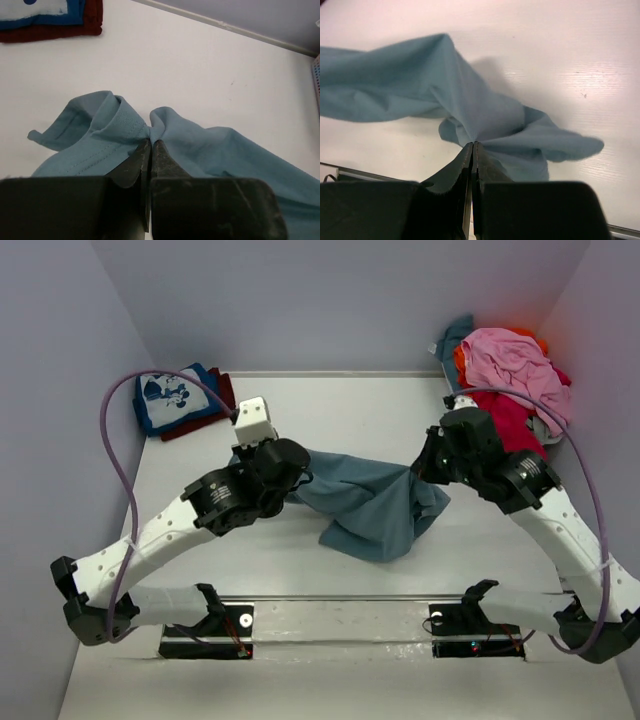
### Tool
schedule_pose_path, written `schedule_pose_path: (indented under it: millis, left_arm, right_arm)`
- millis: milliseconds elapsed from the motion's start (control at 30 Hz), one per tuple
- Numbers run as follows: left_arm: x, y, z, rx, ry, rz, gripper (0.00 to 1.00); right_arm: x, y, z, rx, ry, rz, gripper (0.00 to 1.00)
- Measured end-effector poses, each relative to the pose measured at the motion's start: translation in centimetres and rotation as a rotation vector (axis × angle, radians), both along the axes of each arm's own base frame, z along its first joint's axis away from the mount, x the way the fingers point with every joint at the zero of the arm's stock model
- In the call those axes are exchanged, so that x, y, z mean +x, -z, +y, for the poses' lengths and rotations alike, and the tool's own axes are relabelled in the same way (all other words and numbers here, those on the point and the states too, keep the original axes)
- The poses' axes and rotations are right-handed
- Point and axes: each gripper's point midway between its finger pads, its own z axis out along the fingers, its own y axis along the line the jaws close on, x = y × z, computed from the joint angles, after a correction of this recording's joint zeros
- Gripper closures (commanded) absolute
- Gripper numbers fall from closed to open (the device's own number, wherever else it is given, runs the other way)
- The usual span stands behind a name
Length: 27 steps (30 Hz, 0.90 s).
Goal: Fold and stack the t-shirts
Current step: Flatten out the tshirt
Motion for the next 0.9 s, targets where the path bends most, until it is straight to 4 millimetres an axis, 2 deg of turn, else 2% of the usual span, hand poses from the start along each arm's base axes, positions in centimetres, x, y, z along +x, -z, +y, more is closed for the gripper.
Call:
schedule_pose_path:
  millis: [100,200,300,433,500,567,700,800,833,900]
  left_arm:
    - [-2.3,-0.6,0.7,-0.020,-0.009,-0.020,0.94]
    - [-3.5,-0.2,1.1,-0.029,-0.027,-0.017,0.94]
    - [-3.9,0.8,1.5,-0.008,-0.050,-0.001,0.94]
    - [-3.7,1.5,1.5,0.023,-0.081,0.000,0.94]
    - [-3.5,1.8,1.3,0.031,-0.090,-0.005,0.94]
    - [-3.1,2.4,1.0,0.028,-0.091,-0.012,0.94]
    - [-2.8,6.1,0.9,0.076,-0.089,0.048,0.94]
    - [-2.5,9.2,0.5,0.106,-0.088,0.111,0.95]
    - [-2.4,10.0,0.4,0.114,-0.088,0.129,0.94]
    - [-2.0,11.1,0.2,0.115,-0.093,0.159,0.94]
  right_arm:
    - [-1.2,-1.1,-1.5,0.010,0.020,-0.042,0.93]
    - [-1.9,-2.1,-2.5,0.020,0.042,-0.084,0.93]
    - [-2.2,-2.4,-3.4,0.012,0.065,-0.107,0.93]
    - [-1.2,-1.3,-3.1,-0.026,0.078,-0.082,0.93]
    - [-0.4,0.2,-2.2,-0.040,0.065,-0.049,0.93]
    - [-0.1,3.5,-1.2,-0.072,0.036,0.042,0.87]
    - [-0.7,9.8,0.5,-0.135,-0.024,0.257,0.65]
    - [-1.9,13.8,1.1,-0.178,-0.064,0.393,0.47]
    - [-2.6,14.6,1.0,-0.189,-0.077,0.427,0.41]
    - [-4.2,15.3,0.6,-0.208,-0.103,0.484,0.38]
